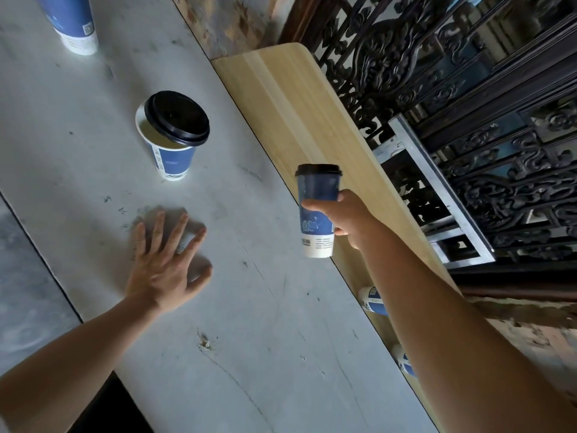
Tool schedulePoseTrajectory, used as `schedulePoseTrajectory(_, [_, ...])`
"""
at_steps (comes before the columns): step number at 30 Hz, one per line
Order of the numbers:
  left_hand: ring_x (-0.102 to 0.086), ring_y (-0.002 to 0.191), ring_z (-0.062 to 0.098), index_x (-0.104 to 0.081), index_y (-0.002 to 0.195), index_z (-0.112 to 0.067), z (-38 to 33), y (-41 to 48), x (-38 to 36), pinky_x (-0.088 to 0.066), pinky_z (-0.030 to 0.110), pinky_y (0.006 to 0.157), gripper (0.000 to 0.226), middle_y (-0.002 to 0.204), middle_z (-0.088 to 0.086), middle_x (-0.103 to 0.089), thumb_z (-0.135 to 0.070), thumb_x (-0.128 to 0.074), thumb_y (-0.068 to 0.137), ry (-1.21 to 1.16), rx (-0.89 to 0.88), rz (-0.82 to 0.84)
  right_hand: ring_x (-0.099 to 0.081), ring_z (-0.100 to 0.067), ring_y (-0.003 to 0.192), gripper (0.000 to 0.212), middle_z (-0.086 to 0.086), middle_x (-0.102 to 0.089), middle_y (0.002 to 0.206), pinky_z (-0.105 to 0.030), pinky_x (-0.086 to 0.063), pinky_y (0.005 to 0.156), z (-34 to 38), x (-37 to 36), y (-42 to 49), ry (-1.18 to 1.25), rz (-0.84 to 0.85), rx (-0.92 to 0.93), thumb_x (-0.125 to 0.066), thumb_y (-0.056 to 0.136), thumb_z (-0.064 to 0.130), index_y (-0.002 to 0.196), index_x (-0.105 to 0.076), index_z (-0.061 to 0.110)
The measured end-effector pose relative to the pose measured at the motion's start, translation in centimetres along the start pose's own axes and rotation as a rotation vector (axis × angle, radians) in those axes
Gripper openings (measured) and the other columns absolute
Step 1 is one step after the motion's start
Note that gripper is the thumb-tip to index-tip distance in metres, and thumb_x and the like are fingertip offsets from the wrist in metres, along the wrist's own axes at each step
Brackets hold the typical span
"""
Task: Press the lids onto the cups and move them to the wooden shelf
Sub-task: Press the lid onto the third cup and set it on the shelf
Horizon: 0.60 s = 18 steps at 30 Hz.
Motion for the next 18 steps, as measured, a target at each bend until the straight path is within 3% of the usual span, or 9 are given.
schedulePoseTrajectory(3, [-0.016, 0.152, 0.051, -0.049, 0.150, -0.024, -0.2, 0.1, 0.0, -0.005, 0.069, 0.122, 0.082, 0.168, 0.013, -0.025, -0.066, -0.049, 0.080, -0.003, -0.007, -0.040, -0.067, -0.022, 0.101, 0.069, -0.005, -0.067, 0.121, -0.039, -0.060, 0.075, -0.4, 0.5, 1.6, 0.226, -0.184, 0.017, -0.091, 0.066, 0.023, 0.125, -0.056, 0.015])
schedulePoseTrajectory(5, [-0.017, 0.152, 0.050, -0.051, 0.149, -0.023, -0.1, 0.0, -0.4, -0.007, 0.070, 0.121, 0.081, 0.168, 0.012, -0.025, -0.065, -0.050, 0.080, -0.011, -0.006, -0.078, -0.065, -0.026, 0.114, 0.080, -0.006, -0.064, 0.128, -0.046, -0.056, 0.096, -1.1, 0.8, 2.6, 0.335, -0.356, 0.027, -0.092, 0.065, 0.018, 0.134, -0.053, 0.014])
schedulePoseTrajectory(7, [-0.020, 0.152, 0.050, -0.053, 0.147, -0.022, -0.1, 0.0, -0.6, -0.011, 0.071, 0.120, 0.079, 0.167, 0.012, -0.028, -0.063, -0.052, 0.079, -0.019, -0.014, -0.124, -0.059, -0.026, 0.124, 0.091, -0.005, -0.059, 0.136, -0.041, -0.048, 0.107, -1.9, 1.1, 3.3, 0.357, -0.503, 0.023, -0.093, 0.062, 0.021, 0.140, -0.047, 0.018])
schedulePoseTrajectory(10, [-0.025, 0.149, 0.052, -0.055, 0.146, -0.021, -0.2, 0.0, -0.3, -0.013, 0.071, 0.119, 0.078, 0.165, 0.014, -0.032, -0.062, -0.052, 0.079, -0.006, -0.011, -0.151, -0.058, -0.022, 0.126, 0.094, 0.002, -0.061, 0.136, -0.031, -0.045, 0.107, -3.4, 0.7, 3.9, 0.420, -0.542, -0.036, -0.093, 0.061, 0.023, 0.143, -0.046, 0.023])
schedulePoseTrajectory(18, [-0.021, 0.150, 0.052, -0.055, 0.146, -0.020, 0.1, 0.0, -0.5, -0.009, 0.070, 0.121, 0.079, 0.167, 0.013, -0.028, -0.063, -0.051, 0.080, -0.020, -0.021, -0.158, -0.063, -0.019, 0.114, 0.086, 0.011, -0.062, 0.112, -0.027, -0.047, 0.093, -7.0, -1.1, 4.8, 0.589, -0.571, -0.118, -0.092, 0.062, 0.023, 0.137, -0.051, 0.029])
Point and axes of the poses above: each hand's wrist, its own y-axis towards the middle knuckle, its own x-axis out of the back of the hand, z = x × y, the point moved 3 cm from there along y, towards the middle knuckle
